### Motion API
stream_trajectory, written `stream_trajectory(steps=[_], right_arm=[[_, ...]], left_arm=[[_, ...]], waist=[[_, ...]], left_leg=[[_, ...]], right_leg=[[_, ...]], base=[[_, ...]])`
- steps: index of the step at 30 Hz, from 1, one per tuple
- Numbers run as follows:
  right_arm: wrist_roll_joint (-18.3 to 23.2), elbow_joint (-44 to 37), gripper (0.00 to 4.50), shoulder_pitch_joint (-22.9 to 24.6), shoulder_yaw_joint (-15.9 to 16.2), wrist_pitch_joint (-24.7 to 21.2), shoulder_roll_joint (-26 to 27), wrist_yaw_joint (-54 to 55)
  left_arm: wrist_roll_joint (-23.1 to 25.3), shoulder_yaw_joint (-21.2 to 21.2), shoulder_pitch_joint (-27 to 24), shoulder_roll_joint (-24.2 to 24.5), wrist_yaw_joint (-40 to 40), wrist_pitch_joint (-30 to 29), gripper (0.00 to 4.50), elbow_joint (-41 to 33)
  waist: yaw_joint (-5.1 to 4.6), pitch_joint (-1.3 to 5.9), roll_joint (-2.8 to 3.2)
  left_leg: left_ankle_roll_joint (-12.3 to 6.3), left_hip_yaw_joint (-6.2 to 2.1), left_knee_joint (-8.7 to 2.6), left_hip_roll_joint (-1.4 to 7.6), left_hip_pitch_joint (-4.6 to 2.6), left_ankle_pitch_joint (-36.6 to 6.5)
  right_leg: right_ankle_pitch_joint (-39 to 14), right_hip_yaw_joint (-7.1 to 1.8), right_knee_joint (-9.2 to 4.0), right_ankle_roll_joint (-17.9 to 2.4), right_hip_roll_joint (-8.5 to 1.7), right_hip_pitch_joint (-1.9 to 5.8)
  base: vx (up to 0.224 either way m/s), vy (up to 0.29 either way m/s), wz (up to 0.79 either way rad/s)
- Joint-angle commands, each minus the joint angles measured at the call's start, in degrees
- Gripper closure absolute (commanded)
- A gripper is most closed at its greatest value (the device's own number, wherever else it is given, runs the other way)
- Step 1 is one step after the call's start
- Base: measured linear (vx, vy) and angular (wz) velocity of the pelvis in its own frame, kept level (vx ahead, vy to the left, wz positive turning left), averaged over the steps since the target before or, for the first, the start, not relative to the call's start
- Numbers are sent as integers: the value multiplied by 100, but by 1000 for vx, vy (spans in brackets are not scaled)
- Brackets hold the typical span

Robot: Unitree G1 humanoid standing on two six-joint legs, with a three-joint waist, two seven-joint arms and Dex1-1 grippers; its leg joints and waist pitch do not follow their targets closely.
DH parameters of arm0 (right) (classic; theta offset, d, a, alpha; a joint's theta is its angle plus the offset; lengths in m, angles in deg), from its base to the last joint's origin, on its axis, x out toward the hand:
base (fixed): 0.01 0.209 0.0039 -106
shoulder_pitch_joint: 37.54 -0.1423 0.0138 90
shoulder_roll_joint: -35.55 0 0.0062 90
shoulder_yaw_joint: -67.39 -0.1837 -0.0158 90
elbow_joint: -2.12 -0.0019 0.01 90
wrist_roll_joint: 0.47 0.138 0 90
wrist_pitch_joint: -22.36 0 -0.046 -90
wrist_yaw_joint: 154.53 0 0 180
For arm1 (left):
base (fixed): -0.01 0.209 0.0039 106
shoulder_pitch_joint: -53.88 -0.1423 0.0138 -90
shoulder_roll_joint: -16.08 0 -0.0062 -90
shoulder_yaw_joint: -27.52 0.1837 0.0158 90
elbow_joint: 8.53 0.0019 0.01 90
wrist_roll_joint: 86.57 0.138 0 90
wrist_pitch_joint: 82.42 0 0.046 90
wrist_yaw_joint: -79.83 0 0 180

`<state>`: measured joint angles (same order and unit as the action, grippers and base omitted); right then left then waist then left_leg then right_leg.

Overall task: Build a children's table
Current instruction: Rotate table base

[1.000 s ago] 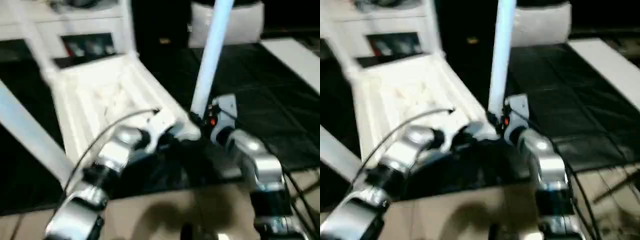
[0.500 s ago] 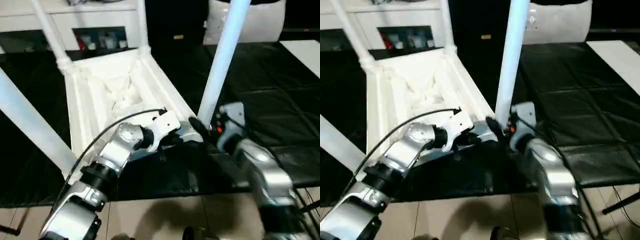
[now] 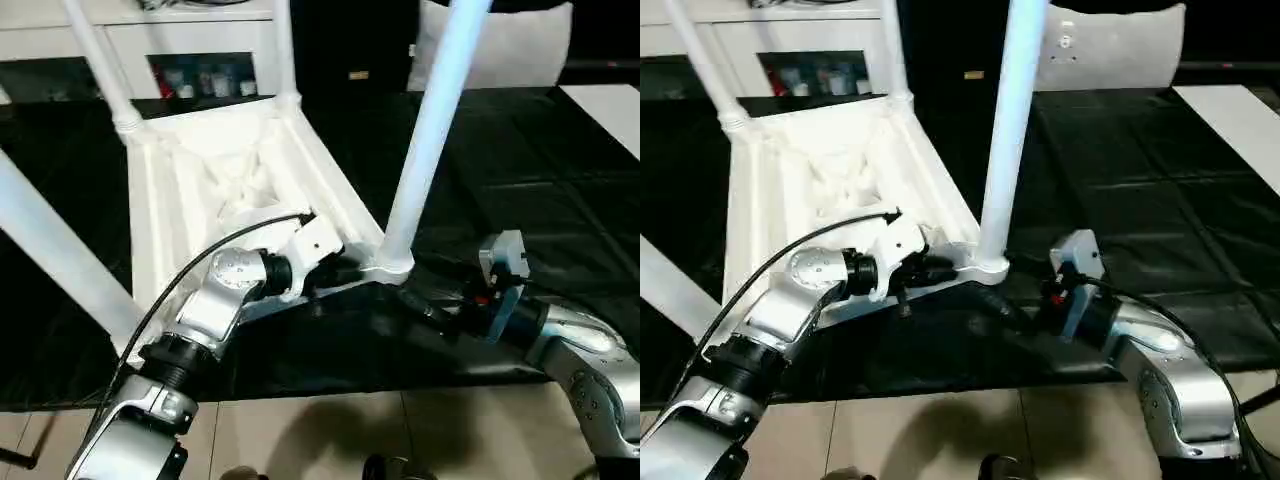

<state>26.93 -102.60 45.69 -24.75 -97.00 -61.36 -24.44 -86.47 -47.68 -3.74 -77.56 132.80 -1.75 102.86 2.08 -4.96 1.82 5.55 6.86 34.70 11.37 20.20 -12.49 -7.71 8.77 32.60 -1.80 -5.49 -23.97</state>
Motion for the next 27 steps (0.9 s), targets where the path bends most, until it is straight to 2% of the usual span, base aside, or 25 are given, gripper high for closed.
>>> stream_trajectory(steps=[1, 2, 3, 4, 6, 7, 8, 9, 10, 11, 12, 14, 15, 16, 17, 18, 19, 20, 21, 22, 24, 25, 26, 27], right_arm=[[171, -194, 0, -88, 55, -69, 117, 51], [205, -248, 0, -202, 163, -97, 281, 205], [201, -254, 0, -216, 181, -97, 300, 223], [183, -256, 0, -253, 226, -87, 359, 270], [124, -246, 0, -349, 313, -46, 497, 423], [100, -229, 0, -383, 332, -31, 546, 477], [-8, -162, 0, -463, 370, 4, 651, 642], [-107, -78, 0, -539, 405, 36, 738, 767], [-162, -38, 0, -585, 429, 39, 787, 858], [-257, 42, 0, -639, 463, 52, 848, 981], [-257, 42, 0, -639, 463, 52, 848, 981], [-502, 271, 0, -747, 545, 132, 968, 1269], [-691, 512, 0, -851, 520, 204, 1043, 1597], [-769, 612, 0, -895, 497, 231, 1073, 1740], [-929, 843, 0, -1003, 419, 306, 1121, 2034], [-1024, 990, 0, -1076, 356, 353, 1139, 2205], [-1093, 1102, 0, -1136, 298, 402, 1142, 2323], [-1206, 1351, 0, -1278, 143, 496, 1125, 2576], [-1218, 1383, 0, -1296, 121, 507, 1122, 2609], [-1283, 1616, 0, -1433, -20, 603, 1077, 2772], [-1350, 1820, 0, -1545, -108, 722, 1027, 2876], [-1382, 1930, 0, -1607, -172, 768, 1009, 2970], [-1401, 2170, 0, -1749, -313, 881, 975, 3133], [-1420, 2284, 0, -1814, -364, 952, 944, 3187]], left_arm=[[-56, -86, -235, 64, -52, -257, 353, -330], [-104, -173, -524, 80, -169, -518, 344, -704], [-130, -188, -579, 80, -171, -568, 333, -774], [-223, -254, -736, 64, -198, -699, 324, -977], [-462, -411, -1118, 53, -270, -1030, 318, -1490], [-506, -440, -1191, 55, -285, -1095, 314, -1589], [-630, -502, -1468, 127, -307, -1264, 307, -1898], [-704, -541, -1713, 209, -307, -1361, 290, -2129], [-761, -556, -1887, 285, -309, -1427, 281, -2301], [-803, -565, -2112, 402, -265, -1461, 276, -2491], [-803, -565, -2112, 402, -265, -1461, 271, -2491], [-878, -663, -2563, 601, -201, -1633, 252, -2951], [-980, -766, -2833, 752, -117, -1747, 244, -3257], [-1025, -807, -2930, 814, -75, -1779, 233, -3363], [-1127, -886, -3127, 961, 26, -1862, 224, -3594], [-1189, -939, -3246, 1052, 85, -1918, 213, -3731], [-1276, -982, -3365, 1154, 121, -1997, 213, -3885], [-1464, -1067, -3612, 1397, 251, -2157, 213, -4153], [-1488, -1078, -3643, 1430, 272, -2176, 213, -4182], [-1640, -1171, -3906, 1696, 481, -2278, 213, -4399], [-1744, -1282, -4170, 1930, 631, -2364, 213, -4609], [-1767, -1362, -4297, 2027, 680, -2388, 213, -4682], [-1866, -1603, -4560, 2219, 807, -2431, 213, -4783], [-1901, -1747, -4679, 2335, 917, -2399, 213, -4729]], waist=[[27, 414, -97], [25, 386, -76], [12, 398, -65], [4, 383, -58], [5, 363, -25], [0, 361, -29], [-2, 334, -27], [-6, 343, -19], [-33, 302, -29], [-40, 282, -24], [-49, 280, -10], [-63, 262, 0], [-66, 261, 6], [-72, 236, -13], [-81, 235, -2], [-99, 206, 12], [-104, 203, 12], [-88, 189, -22], [-91, 186, -12], [-86, 177, -9], [-89, 175, -20], [-91, 169, -36], [-71, 177, -21], [-82, 190, -40]], left_leg=[[-665, 90, -404, 97, 126, -516], [-669, 102, -409, 71, 124, -544], [-616, 89, -412, 92, 130, -512], [-625, 110, -412, 73, 120, -521], [-541, 108, -427, 100, 103, -640], [-521, 103, -442, 112, 113, -653], [-501, 110, -448, 96, 100, -769], [-471, 98, -451, 107, 101, -793], [-452, 101, -480, 105, 112, -892], [-429, 97, -487, 100, 92, -1033], [-410, 96, -493, 95, 81, -1120], [-376, 83, -508, 107, 74, -1180], [-355, 85, -509, 112, 63, -1225], [-307, 70, -532, 119, 74, -1297], [-282, 73, -531, 113, 55, -1347], [-240, 75, -545, 112, 43, -1466], [-239, 78, -541, 106, 25, -1531], [-225, 77, -550, 114, 3, -1572], [-212, 77, -551, 115, 13, -1569], [-222, 91, -554, 120, -3, -1583], [-232, 92, -573, 128, 22, -1484], [-249, 113, -573, 127, 0, -1458], [-240, 119, -565, 128, -18, -1376], [-260, 125, -564, 117, 27, -1235]], right_leg=[[-2330, -284, -447, -455, -287, 443], [-2388, -278, -481, -440, -269, 424], [-2293, -291, -433, -494, -291, 444], [-2356, -287, -481, -479, -269, 421], [-2423, -299, -468, -524, -276, 412], [-2405, -304, -471, -541, -279, 420], [-2521, -297, -498, -505, -258, 396], [-2499, -301, -475, -523, -271, 405], [-2558, -299, -500, -498, -247, 389], [-2671, -304, -511, -447, -242, 374], [-2764, -304, -527, -407, -245, 369], [-2850, -302, -530, -358, -248, 365], [-2862, -307, -530, -363, -253, 352], [-2911, -309, -517, -397, -265, 349], [-2939, -315, -526, -398, -260, 336], [-3021, -314, -541, -387, -250, 320], [-3042, -310, -552, -377, -244, 312], [-3025, -322, -537, -407, -251, 297], [-3006, -330, -515, -434, -260, 305], [-2990, -341, -518, -427, -245, 282], [-2747, -368, -457, -521, -235, 301], [-2714, -375, -476, -518, -220, 284], [-2581, -393, -446, -599, -232, 276], [-2438, -394, -417, -656, -227, 314]], base=[[0, 0, 0], [0, 0, 0], [0, 0, 0], [0, 0, 0], [0, 0, 0], [0, 0, 0], [0, 0, 0], [0, 0, 0], [0, 0, 0], [0, 0, 0], [0, 0, 0], [0, 0, 0], [0, 0, 0], [0, 0, 0], [0, 0, 0], [0, 0, 0], [0, 0, 0], [0, 0, 0], [0, 0, 0], [0, 0, 0], [0, 0, 0], [0, 0, 0], [0, 0, 0], [0, 0, 0]])
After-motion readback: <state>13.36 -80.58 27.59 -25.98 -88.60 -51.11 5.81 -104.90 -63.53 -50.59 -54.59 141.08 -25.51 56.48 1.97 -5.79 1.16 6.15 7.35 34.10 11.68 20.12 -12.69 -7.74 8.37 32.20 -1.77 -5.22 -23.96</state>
